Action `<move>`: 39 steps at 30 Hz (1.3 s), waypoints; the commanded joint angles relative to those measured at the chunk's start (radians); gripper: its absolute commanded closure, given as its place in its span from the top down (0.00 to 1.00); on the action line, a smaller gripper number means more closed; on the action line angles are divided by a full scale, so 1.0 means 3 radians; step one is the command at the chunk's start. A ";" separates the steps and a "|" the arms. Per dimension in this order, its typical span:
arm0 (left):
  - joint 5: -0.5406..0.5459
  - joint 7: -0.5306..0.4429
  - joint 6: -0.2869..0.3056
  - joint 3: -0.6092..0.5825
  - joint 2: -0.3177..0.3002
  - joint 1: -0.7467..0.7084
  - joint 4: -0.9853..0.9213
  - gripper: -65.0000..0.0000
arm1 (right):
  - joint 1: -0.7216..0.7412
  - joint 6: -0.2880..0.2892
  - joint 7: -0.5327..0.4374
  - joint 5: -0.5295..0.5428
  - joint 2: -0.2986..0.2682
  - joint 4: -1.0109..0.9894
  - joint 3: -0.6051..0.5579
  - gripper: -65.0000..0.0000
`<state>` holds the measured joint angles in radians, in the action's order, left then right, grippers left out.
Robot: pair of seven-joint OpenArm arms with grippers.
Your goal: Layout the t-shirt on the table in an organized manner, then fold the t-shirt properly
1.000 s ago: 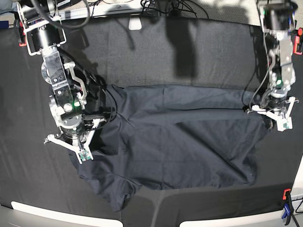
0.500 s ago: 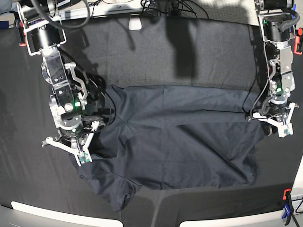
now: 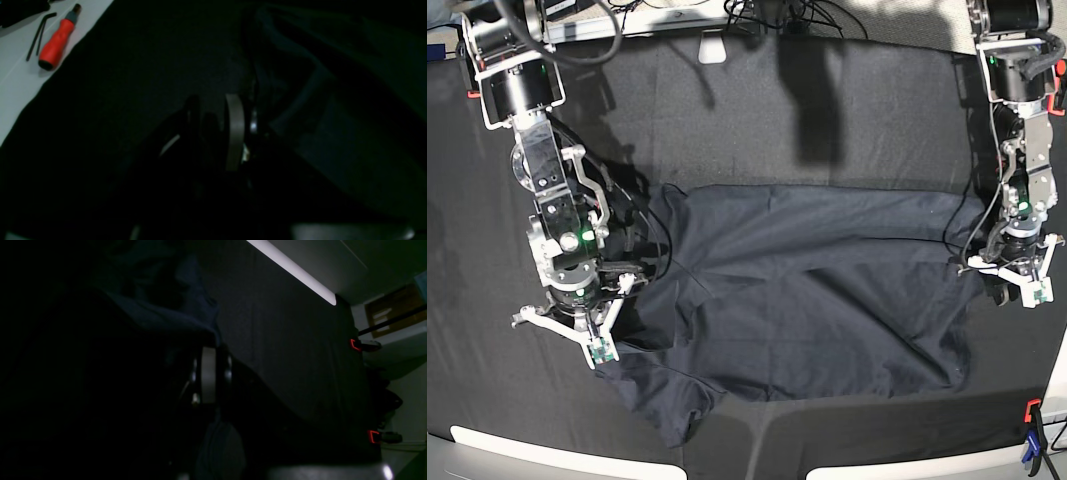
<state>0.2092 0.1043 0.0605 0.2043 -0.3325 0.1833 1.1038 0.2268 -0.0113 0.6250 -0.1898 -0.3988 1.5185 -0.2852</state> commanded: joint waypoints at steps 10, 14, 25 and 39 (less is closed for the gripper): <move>0.0005 0.0270 0.0011 0.0015 -0.0058 0.0374 0.0052 0.18 | 0.0092 -0.0071 -0.0079 -0.0052 -0.0036 0.0055 0.0028 0.00; 0.0006 0.0721 0.0587 0.0015 -0.0078 0.0573 0.0052 0.18 | 0.0093 -0.0069 -0.0032 -0.0084 -0.0036 0.0055 0.0028 0.27; 0.0254 0.1133 0.1041 0.0015 -0.0112 0.0792 0.0053 0.18 | 0.0112 -0.0076 0.0266 -0.0506 -0.0036 0.0067 0.0028 0.58; 0.0439 0.1540 0.1947 0.0015 -0.0401 -0.0537 0.2121 0.18 | -0.0741 -0.0069 0.0453 -0.0769 -0.0039 0.1330 0.0028 0.58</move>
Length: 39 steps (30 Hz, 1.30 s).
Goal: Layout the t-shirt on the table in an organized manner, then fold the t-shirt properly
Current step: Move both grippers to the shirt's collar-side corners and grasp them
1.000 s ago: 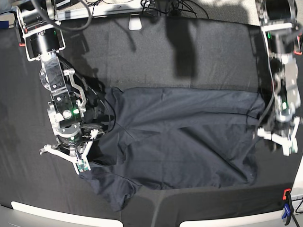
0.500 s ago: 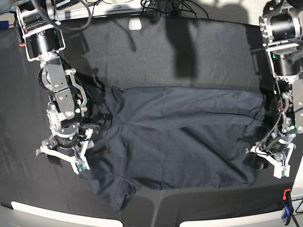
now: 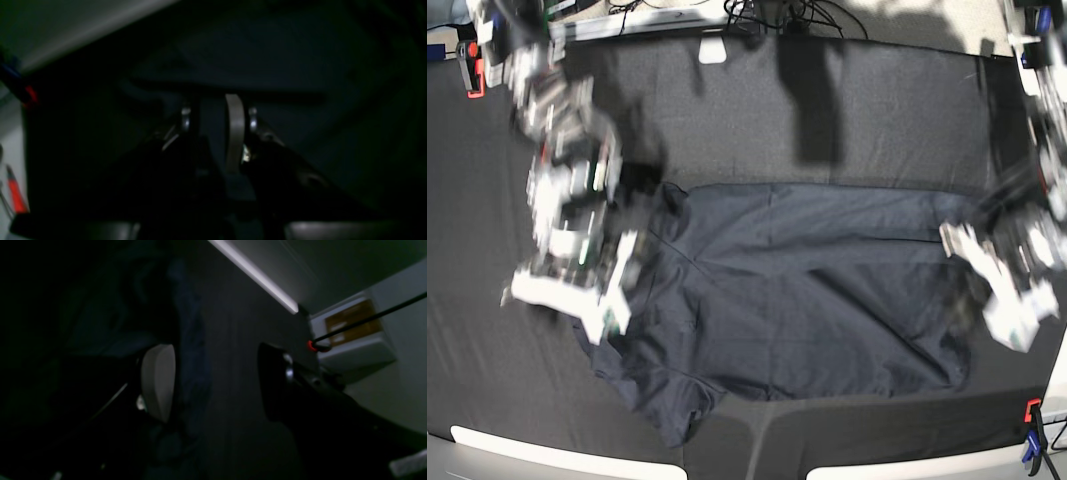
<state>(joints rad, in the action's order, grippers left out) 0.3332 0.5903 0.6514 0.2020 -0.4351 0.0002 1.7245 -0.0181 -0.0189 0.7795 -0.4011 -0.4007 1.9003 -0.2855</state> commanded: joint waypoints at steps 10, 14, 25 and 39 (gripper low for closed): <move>-0.0876 -0.0790 -0.0337 0.0022 -0.0398 -0.1072 0.0055 0.18 | -0.0580 -0.0048 -0.0039 -0.0408 -0.0032 0.0299 0.0029 0.58; -0.1314 -0.1129 -0.0389 0.0022 -0.0561 -0.1211 0.0053 0.31 | -0.0595 -0.0050 -0.0047 -0.0407 -0.0032 0.0299 0.0029 0.58; -0.2088 -0.1272 -0.0786 -0.0727 -0.0576 -0.1172 0.0053 0.48 | -0.0596 -0.0050 -0.0051 -0.0397 -0.0032 0.0299 0.0028 0.58; -0.2931 -0.1188 -0.1537 -0.1231 -0.0626 -0.0839 -0.0781 0.47 | -0.0649 -0.0045 -0.0028 -0.0187 -0.0031 0.0301 0.0027 0.58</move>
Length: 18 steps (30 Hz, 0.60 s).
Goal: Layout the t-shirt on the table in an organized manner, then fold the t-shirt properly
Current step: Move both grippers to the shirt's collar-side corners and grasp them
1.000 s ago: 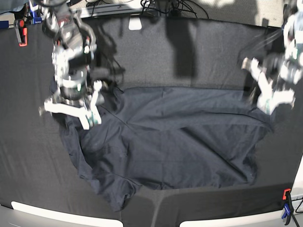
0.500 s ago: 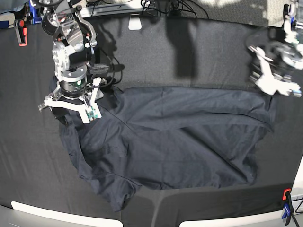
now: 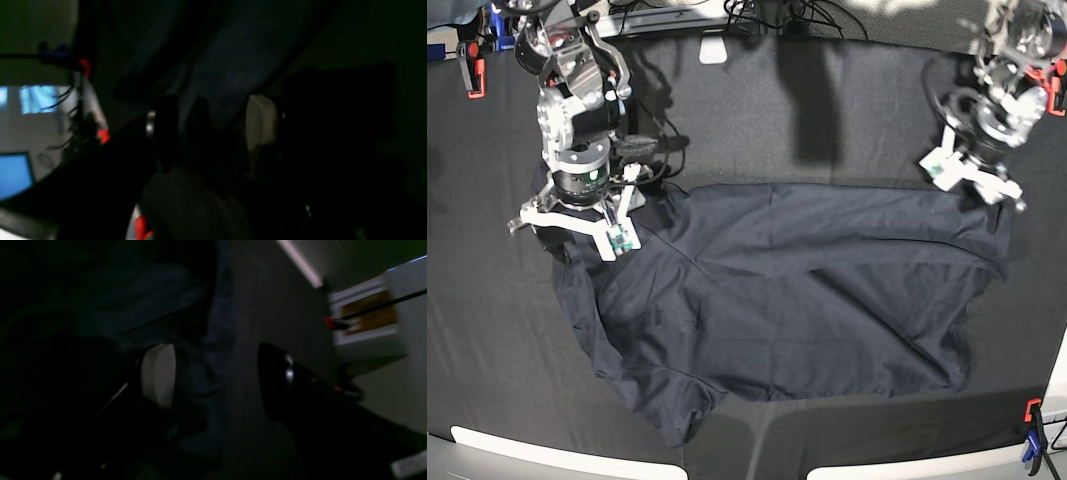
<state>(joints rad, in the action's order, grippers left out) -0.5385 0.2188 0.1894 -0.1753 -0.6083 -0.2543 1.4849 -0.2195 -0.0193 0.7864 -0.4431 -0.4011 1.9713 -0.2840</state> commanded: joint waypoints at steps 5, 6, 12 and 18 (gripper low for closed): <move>-0.0038 -0.0228 -0.0013 0.0027 -0.0092 0.0034 -0.0072 0.47 | -0.0108 -0.0022 -0.0065 -0.0046 -0.0033 0.0067 -0.0023 0.58; -0.0037 -0.0324 -0.0011 0.0027 -0.0089 0.0047 -0.0072 0.47 | -0.0142 0.0029 -0.0062 -0.0043 -0.0033 0.0067 -0.0048 0.58; 0.0086 -0.0670 -0.0009 0.0027 -0.0086 0.0187 -0.0170 0.47 | -0.0373 0.0165 -0.0064 -0.0003 -0.0161 0.0069 -0.0456 0.58; 0.0178 -0.0739 -0.0009 0.0027 -0.0070 0.0256 -0.0449 0.35 | -0.0404 0.0142 0.0015 -0.0408 -0.0290 0.0069 -0.0930 0.58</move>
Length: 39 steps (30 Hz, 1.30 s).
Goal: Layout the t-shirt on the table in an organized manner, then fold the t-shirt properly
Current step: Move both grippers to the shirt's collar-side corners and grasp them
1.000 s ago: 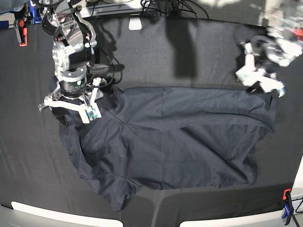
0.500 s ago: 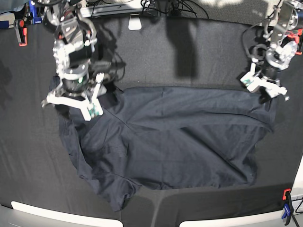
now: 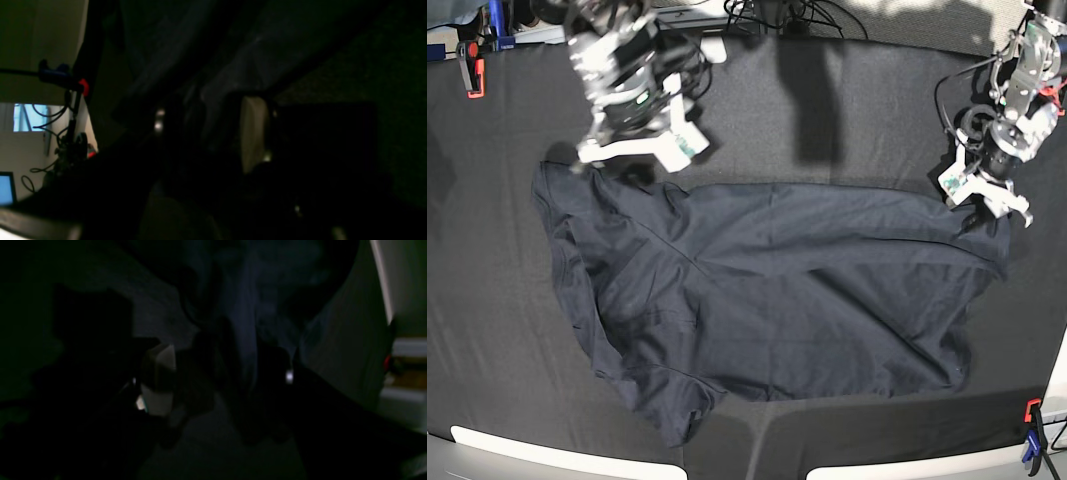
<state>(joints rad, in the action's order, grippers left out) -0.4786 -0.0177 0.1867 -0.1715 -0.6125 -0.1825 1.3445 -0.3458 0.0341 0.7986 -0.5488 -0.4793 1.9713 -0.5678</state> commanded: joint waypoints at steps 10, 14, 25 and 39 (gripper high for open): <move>0.0140 -0.0093 -0.0001 0.0014 -0.0056 0.0001 0.0018 0.00 | 0.0112 0.0057 -0.0104 0.0137 -0.0074 -0.0047 0.0298 0.58; 0.0153 -0.0093 0.0000 0.0014 -0.0056 0.0001 0.0018 0.00 | 0.0223 0.0310 -0.0108 0.0346 -0.0130 -0.0223 0.0413 0.58; 0.0154 -0.0094 -0.0001 0.0014 -0.0056 0.0001 0.0018 0.00 | 0.0534 0.0650 -0.0050 0.0624 -0.0338 -0.0623 0.0408 0.58; 0.0149 -0.0093 -0.0001 0.0014 -0.0058 0.0000 0.0037 0.00 | 0.0534 0.0713 -0.0027 0.0633 -0.0492 -0.0715 0.0408 0.00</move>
<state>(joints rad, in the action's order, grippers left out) -0.4370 -0.0479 0.1848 -0.1711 -0.6128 -0.1852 1.3437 -0.1974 0.2443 0.7944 -0.3424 -0.6125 1.7458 -0.4507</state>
